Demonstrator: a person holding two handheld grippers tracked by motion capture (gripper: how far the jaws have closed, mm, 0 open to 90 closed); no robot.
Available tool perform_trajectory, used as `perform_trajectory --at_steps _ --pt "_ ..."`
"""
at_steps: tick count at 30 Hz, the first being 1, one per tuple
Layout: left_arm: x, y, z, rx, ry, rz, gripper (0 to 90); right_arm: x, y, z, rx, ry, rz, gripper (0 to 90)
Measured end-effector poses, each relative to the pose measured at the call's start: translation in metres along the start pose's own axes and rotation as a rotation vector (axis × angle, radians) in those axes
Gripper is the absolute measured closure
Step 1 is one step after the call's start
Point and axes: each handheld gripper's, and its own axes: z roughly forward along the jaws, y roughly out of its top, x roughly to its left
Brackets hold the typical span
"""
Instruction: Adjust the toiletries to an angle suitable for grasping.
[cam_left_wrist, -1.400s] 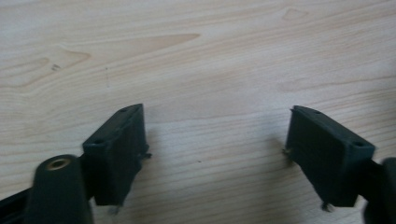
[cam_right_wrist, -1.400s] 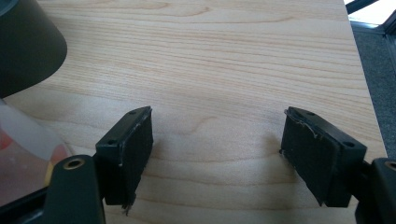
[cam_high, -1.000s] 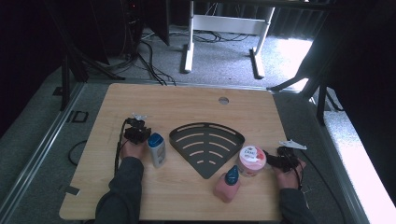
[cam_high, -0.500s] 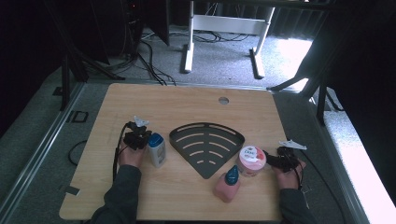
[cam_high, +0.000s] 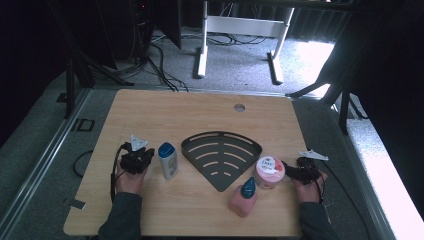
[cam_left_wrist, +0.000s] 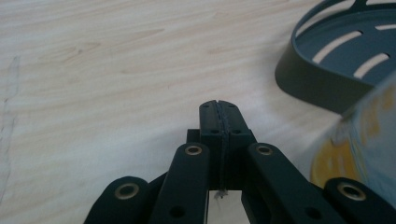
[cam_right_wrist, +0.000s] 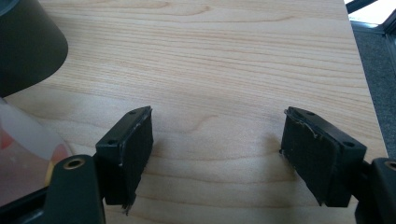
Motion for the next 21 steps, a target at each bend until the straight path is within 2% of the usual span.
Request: perform_trajectory --at_steps 3,8,9,10,11,13,14,15,18,20,21 --pt "-0.004 -0.007 -0.009 -0.004 -0.014 0.006 89.9 0.0 0.0 0.0 0.0 0.0 0.0 24.7" --pt "-0.019 -0.012 -0.023 0.005 -0.029 0.086 89.8 0.0 0.0 0.0 0.0 0.0 0.001 24.7" --pt "-0.022 -0.014 -0.025 0.005 -0.029 0.088 89.8 0.0 0.0 0.0 0.0 0.0 0.001 24.7" --pt "-0.024 -0.018 -0.026 -0.003 -0.051 0.071 89.9 0.0 0.0 0.0 0.0 0.0 0.0 24.7" --pt "-0.024 -0.021 -0.025 0.011 -0.067 0.058 89.9 0.0 0.0 0.0 0.0 0.0 0.0 24.7" --pt "-0.026 -0.025 -0.026 0.02 -0.05 0.074 89.9 0.0 0.0 0.0 0.0 0.0 0.001 24.7" --pt "-0.025 -0.027 -0.028 0.014 -0.07 0.065 89.8 0.0 0.0 0.0 0.0 0.0 0.0 24.7" --pt "-0.026 -0.028 -0.029 0.012 -0.07 0.065 89.9 0.0 0.0 0.0 0.0 0.0 0.001 24.7" --pt "-0.032 -0.033 -0.033 -0.009 -0.09 0.097 89.8 0.0 0.0 0.0 0.0 0.0 0.0 24.7" --pt "-0.041 -0.036 -0.036 -0.014 -0.079 0.158 89.8 0.0 0.0 0.0 0.0 0.0 0.0 24.7" --pt "-0.045 -0.037 -0.037 -0.03 -0.09 0.185 89.8 0.0 0.0 0.0 0.001 0.0 0.0 24.7"
